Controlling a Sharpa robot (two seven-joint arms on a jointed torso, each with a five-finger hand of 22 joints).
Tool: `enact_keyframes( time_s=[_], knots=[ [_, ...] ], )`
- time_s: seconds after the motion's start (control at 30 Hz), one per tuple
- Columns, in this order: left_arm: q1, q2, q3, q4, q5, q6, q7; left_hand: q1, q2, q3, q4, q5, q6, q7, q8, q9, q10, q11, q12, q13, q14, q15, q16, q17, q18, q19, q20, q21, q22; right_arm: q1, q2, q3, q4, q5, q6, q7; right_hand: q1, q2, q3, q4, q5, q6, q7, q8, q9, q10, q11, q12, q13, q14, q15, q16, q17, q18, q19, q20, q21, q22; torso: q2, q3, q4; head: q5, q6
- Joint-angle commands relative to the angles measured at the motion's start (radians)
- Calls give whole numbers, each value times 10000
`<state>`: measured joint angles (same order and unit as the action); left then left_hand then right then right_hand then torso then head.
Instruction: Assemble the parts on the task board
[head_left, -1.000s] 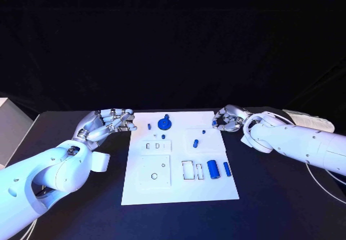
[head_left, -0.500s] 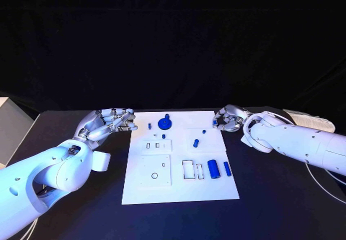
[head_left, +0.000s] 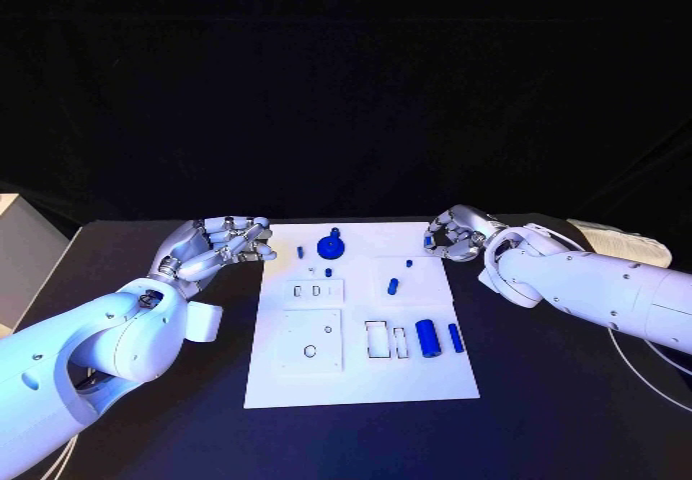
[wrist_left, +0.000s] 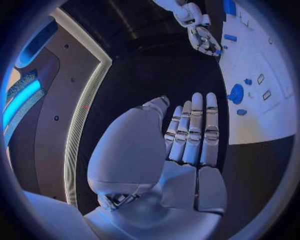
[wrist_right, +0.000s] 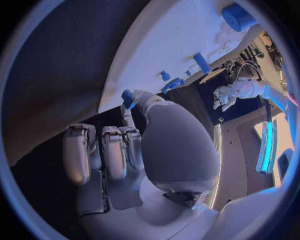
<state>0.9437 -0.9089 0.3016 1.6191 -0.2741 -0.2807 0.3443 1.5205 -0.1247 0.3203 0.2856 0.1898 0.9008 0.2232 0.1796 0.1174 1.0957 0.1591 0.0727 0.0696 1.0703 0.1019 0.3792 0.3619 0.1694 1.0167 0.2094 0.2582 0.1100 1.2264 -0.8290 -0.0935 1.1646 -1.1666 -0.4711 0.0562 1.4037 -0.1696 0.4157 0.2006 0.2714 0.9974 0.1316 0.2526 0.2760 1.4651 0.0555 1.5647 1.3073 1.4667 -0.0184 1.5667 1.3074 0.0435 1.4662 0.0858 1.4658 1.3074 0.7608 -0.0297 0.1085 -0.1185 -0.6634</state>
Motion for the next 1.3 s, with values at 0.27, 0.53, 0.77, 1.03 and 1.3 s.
enact_keyframes(
  time_s=[0.27, 0.53, 0.77, 1.03, 1.3],
  knots=[
    [-8, -2, 6, -31, -53, 149, 23, -6, -84, 65, 20, -52, 38, 14, -56, -9, 50, 14, -42, -13, -62, -3, 51, 12, 126, 21, -24, 65, 12, 277, -214, 60, 1450, -716, -1516, -918, -95, 88, 95, -13, 128, 163, -62, 114, 76, 1057, -96, 61, 2635, 1041, -85, 41, 2634, -131, 607, -97, 58, 1475, -10, 9, -37, 130, 120],
    [-4, 75, 4, -88, -39, 125, -15, -18, -80, 77, 22, -51, 38, 15, -58, -10, 52, 15, -43, -13, -69, 0, 58, 24, 126, 17, -23, 66, 12, 401, 96, 39, 2785, -1186, -1551, -1975, -109, 58, 89, -24, 104, 161, -66, 127, 83, 1057, -102, 61, 2635, 1041, -90, 41, 2634, -140, 622, -105, 89, 1511, -40, -19, -88, 309, 123],
    [-4, 218, 2, -217, -36, 70, -82, -22, -79, 82, 23, -51, 41, 13, -57, -10, 55, 14, -43, -12, -70, -1, 62, 28, 126, 17, -22, 67, 12, 336, 736, -75, 3416, -1462, -1222, -2805, -122, 43, 89, -31, 81, 158, -70, 138, 89, 1057, -107, 61, 2635, 1041, -94, 41, 2634, -136, 616, -111, 74, 1494, -44, -77, -122, 395, 63],
    [-4, 248, 1, -241, -35, 40, -125, -22, -79, 82, 23, -51, 41, 13, -57, -10, 55, 14, -43, -12, -70, -1, 62, 28, 126, 17, -22, 67, 12, 108, 1535, -167, 3725, -2036, -876, -3717, -125, 39, 93, -36, 77, 152, -72, 141, 91, 1057, -110, 61, 2635, 1041, -95, 41, 2634, -134, 613, -113, 67, 1486, -32, -104, -113, 477, -31],
    [-3, 217, 1, -207, -35, 47, -157, -27, -75, 96, 21, -50, 49, 11, -54, -8, 64, 11, -40, -11, -73, -2, 72, 40, 127, 16, -22, 71, 12, -60, 2077, -220, 3692, -2673, -460, -4457, -181, -24, 77, -36, 95, 134, -72, 160, 101, 1057, -113, 61, 2635, 1041, -98, 41, 2634, -130, 609, -121, 52, 1470, -38, -102, -120, 504, -119]
  ],
)
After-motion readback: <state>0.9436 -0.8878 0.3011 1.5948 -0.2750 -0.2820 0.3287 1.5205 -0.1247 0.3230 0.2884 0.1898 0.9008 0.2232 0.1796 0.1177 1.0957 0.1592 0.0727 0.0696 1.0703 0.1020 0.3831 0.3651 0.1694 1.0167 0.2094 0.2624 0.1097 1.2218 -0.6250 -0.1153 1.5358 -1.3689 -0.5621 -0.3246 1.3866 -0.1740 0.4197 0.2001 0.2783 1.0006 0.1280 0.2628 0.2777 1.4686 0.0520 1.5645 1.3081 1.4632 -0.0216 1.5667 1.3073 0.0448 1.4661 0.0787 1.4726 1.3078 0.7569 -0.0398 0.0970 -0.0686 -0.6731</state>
